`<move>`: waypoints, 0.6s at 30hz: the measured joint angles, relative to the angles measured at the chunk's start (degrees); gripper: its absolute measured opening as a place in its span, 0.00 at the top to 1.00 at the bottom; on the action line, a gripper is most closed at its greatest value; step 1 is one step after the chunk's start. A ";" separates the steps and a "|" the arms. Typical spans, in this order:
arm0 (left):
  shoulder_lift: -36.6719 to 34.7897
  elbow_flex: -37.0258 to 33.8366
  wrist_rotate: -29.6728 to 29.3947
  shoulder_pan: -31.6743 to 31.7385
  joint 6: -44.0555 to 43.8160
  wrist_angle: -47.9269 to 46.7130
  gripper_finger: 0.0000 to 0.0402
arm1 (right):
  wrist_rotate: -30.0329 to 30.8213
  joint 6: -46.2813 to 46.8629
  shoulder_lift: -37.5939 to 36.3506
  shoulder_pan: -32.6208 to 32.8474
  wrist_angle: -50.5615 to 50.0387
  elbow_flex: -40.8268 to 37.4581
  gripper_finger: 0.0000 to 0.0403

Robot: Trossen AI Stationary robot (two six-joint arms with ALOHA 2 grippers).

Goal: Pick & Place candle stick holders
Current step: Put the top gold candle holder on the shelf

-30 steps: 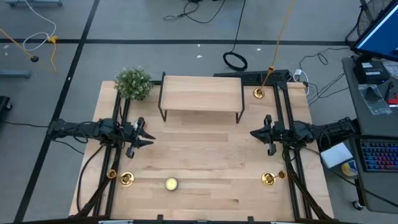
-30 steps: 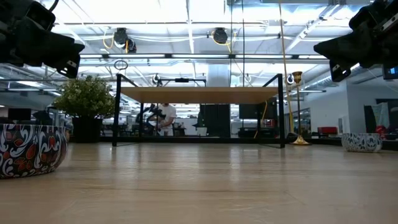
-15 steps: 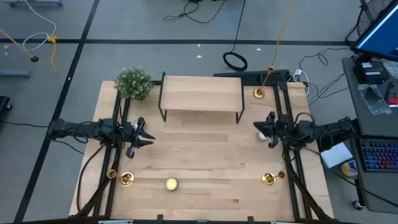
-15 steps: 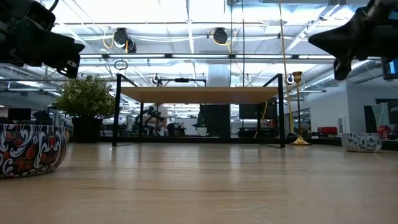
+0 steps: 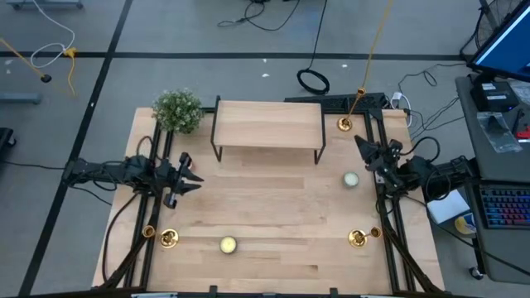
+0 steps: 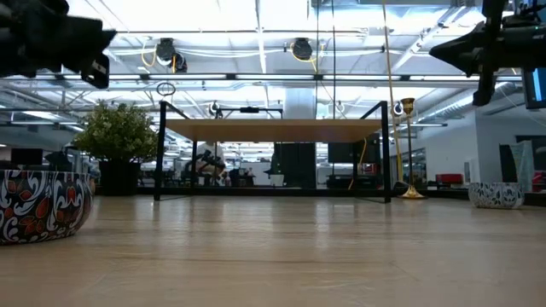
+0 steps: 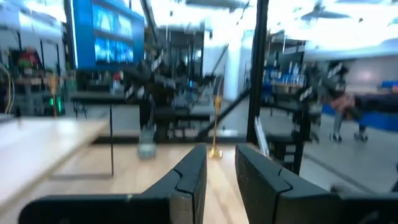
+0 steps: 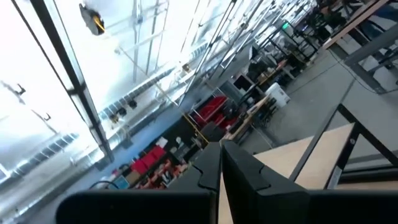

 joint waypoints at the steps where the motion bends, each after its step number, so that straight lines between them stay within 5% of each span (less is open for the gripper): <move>1: 0.00 0.00 0.00 0.00 -0.19 1.31 0.79 | 0.08 -0.39 0.00 0.00 0.17 0.00 0.98; 9: 0.00 0.00 0.02 0.00 -0.26 9.87 0.79 | -0.20 -7.86 0.00 0.00 1.51 0.46 0.98; 18: 0.00 0.00 0.01 0.00 -1.13 10.74 0.79 | 6.17 -32.19 6.29 0.01 -0.74 10.56 0.98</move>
